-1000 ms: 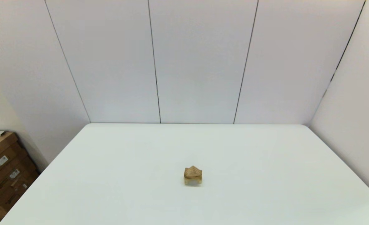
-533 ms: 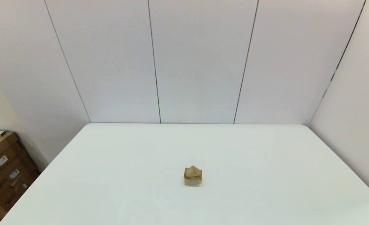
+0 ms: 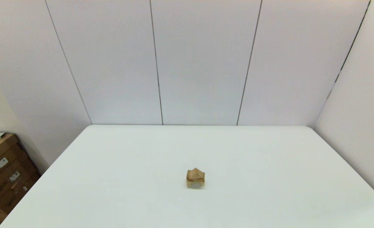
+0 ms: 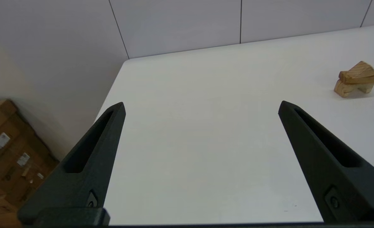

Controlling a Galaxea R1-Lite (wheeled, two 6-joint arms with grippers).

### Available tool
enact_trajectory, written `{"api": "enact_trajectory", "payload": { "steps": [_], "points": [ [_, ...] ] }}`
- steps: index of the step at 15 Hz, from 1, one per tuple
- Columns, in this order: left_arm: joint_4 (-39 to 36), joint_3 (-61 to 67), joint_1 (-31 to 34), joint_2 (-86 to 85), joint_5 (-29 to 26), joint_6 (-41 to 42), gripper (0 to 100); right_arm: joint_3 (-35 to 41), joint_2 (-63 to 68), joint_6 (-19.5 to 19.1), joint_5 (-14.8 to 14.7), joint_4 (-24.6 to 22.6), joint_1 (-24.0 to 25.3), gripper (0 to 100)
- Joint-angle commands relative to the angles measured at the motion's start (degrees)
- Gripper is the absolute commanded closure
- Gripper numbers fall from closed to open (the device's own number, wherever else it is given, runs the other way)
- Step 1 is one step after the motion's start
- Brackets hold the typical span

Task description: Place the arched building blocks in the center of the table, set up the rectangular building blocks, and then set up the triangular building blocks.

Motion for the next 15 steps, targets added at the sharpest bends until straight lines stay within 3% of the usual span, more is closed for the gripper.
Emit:
{"api": "enact_trajectory", "payload": {
  "steps": [1, 15],
  "points": [
    [-0.15, 0.1, 0.01, 0.09, 0.46, -2.2, 0, 0.0, -0.01, 0.0, 0.0, -0.02, 0.01, 0],
    [-0.24, 0.1, 0.01, 0.09, 2.3, -4.92, 0, 0.0, -0.01, 0.0, 0.0, -0.02, 0.01, 0]
  ]
}}
